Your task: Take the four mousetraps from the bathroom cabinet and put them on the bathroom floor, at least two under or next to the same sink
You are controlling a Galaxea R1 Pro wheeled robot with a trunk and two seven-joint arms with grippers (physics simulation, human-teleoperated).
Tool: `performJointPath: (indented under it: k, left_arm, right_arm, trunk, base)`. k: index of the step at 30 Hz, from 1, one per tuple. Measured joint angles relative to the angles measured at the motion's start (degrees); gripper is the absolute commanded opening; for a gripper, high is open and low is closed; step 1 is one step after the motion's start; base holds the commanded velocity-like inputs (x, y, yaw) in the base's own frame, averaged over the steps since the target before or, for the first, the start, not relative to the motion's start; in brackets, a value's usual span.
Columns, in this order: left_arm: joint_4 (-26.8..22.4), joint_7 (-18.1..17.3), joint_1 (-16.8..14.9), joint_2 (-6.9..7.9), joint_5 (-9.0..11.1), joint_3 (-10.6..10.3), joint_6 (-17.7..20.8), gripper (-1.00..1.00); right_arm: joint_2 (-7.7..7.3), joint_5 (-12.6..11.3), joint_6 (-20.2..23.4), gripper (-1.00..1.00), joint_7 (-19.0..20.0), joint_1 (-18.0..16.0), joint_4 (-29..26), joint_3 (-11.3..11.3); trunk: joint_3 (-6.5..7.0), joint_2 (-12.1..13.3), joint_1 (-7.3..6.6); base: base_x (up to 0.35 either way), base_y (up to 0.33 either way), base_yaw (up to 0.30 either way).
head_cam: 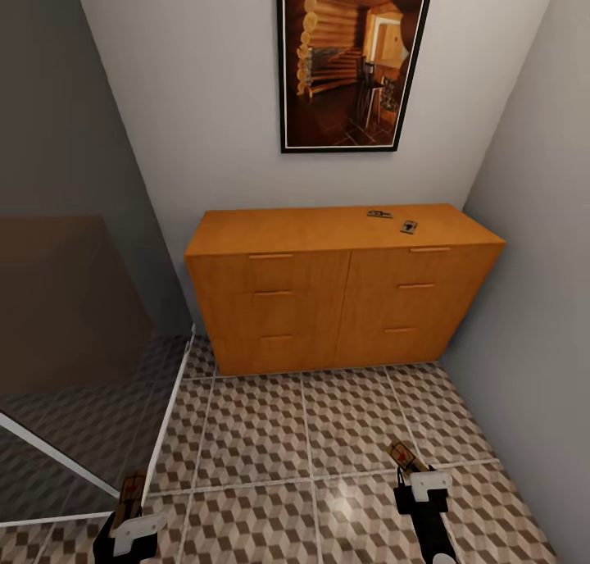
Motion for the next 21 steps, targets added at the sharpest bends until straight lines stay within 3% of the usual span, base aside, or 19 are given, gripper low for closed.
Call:
performJointPath:
  k: [10,21]
  left_arm:
    - [0.0,0.0,0.0,0.00,0.0,0.0,0.0,-1.00]
    - [0.0,0.0,0.0,-0.09,0.0,0.0,0.0,-1.00]
  right_arm:
    - [0.00,0.0,0.0,-1.00,0.0,0.0,0.0,0.0]
    - [0.00,0.0,0.0,-1.00,0.0,0.0,0.0,0.0]
  trunk:
    - [0.04,0.0,0.00]
    - [0.95,0.0,0.00]
  base:
    - [0.000,0.000,0.000]
    - [0.000,0.000,0.000]
